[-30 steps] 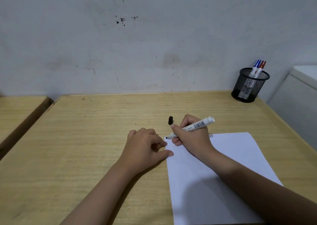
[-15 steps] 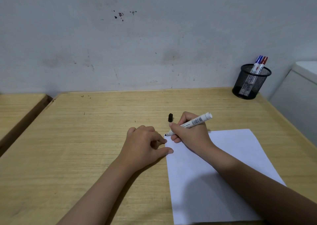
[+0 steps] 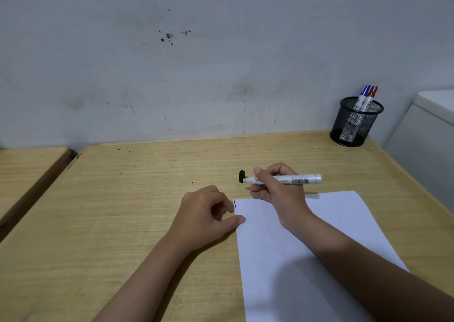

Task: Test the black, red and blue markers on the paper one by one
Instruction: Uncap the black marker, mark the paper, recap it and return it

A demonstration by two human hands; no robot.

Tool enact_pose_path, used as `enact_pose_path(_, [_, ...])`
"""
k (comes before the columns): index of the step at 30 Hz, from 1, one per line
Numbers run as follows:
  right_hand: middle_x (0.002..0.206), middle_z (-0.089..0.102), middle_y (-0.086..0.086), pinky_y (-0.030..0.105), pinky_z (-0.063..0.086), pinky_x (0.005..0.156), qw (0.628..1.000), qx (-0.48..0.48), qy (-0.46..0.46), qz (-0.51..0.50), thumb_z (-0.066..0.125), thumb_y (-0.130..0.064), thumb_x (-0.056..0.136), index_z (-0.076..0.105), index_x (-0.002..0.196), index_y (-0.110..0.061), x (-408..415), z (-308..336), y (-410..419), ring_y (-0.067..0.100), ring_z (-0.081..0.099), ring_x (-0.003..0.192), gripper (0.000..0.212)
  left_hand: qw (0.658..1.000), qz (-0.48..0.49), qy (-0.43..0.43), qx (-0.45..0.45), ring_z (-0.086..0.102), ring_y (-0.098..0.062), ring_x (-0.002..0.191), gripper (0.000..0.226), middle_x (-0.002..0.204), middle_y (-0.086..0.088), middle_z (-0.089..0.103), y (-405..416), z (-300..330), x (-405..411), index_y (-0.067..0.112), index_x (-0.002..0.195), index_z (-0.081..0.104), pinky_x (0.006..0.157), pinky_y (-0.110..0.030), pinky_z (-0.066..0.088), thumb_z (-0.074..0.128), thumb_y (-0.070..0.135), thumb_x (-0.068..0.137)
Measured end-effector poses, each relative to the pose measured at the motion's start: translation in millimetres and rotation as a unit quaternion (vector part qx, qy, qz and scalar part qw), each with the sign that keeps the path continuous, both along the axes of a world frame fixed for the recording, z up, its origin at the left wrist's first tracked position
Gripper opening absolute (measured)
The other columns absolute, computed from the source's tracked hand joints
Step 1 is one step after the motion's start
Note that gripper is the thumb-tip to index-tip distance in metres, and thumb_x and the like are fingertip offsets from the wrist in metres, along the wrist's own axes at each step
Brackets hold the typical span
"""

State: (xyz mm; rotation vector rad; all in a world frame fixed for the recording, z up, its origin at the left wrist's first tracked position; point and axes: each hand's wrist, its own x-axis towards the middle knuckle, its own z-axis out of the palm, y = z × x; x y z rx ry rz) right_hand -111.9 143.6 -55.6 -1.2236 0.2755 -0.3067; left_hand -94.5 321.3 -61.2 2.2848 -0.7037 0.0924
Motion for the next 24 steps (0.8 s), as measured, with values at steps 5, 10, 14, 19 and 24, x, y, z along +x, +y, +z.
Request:
enact_pose_path(5, [0.047,0.058,0.0,0.035,0.056,0.066,0.998,0.057,-0.005,-0.007,0.07,-0.014,0.08,0.054,0.074,-0.01,0.2,4.3,-3.3,0.019,0.062,0.056,0.018,0.997,0.053,0.012,-0.061,0.057,-0.009,0.078,0.023,0.096,0.009,0.06,-15.7,5.6,14.1,0.026,0.095,0.056,0.065,-0.021,0.047,0.07,0.027,0.076])
enact_pose_path(10, [0.049,0.056,0.0,0.031,0.039,0.048,1.0,-0.007,-0.023,-0.015,0.075,-0.019,0.076,0.062,0.074,-0.018,-5.4,22.1,-13.0,0.015,0.051,0.045,0.014,1.0,0.005,0.009,0.022,0.058,-0.014,0.091,0.04,0.111,0.005,0.055,-44.1,11.5,32.1,0.028,0.124,0.053,0.08,-0.03,0.051,0.059,0.019,0.085])
enact_pose_path(14, [0.049,0.054,0.001,0.026,0.039,0.041,0.999,-0.019,-0.049,0.011,0.076,-0.009,0.073,0.066,0.079,-0.014,-17.4,33.2,-24.9,0.015,0.046,0.042,0.013,0.997,0.034,0.007,0.074,0.062,-0.019,0.088,0.025,0.097,-0.002,0.065,-56.6,15.3,42.1,0.019,0.101,0.066,0.075,-0.033,0.052,0.054,0.008,0.083])
enact_pose_path(19, [0.055,0.054,0.007,0.026,0.043,0.045,0.997,-0.043,-0.042,0.044,0.074,-0.007,0.075,0.073,0.085,-0.017,-40.4,38.1,-40.8,0.016,0.048,0.045,0.014,0.975,0.046,0.146,-0.158,0.061,-0.017,0.072,0.01,0.078,-0.006,0.065,-54.0,38.1,35.7,0.017,0.078,0.066,0.061,-0.018,0.046,0.068,0.007,0.079])
enact_pose_path(24, [0.061,0.058,0.007,0.028,0.047,0.049,0.995,-0.062,-0.061,0.053,0.073,-0.006,0.076,0.074,0.087,-0.014,-59.3,50.7,-40.9,0.013,0.052,0.048,0.014,0.913,-0.01,0.27,-0.305,0.063,-0.01,0.071,0.004,0.083,-0.007,0.065,-48.1,67.1,12.6,0.011,0.087,0.065,0.066,-0.025,0.051,0.063,0.009,0.085])
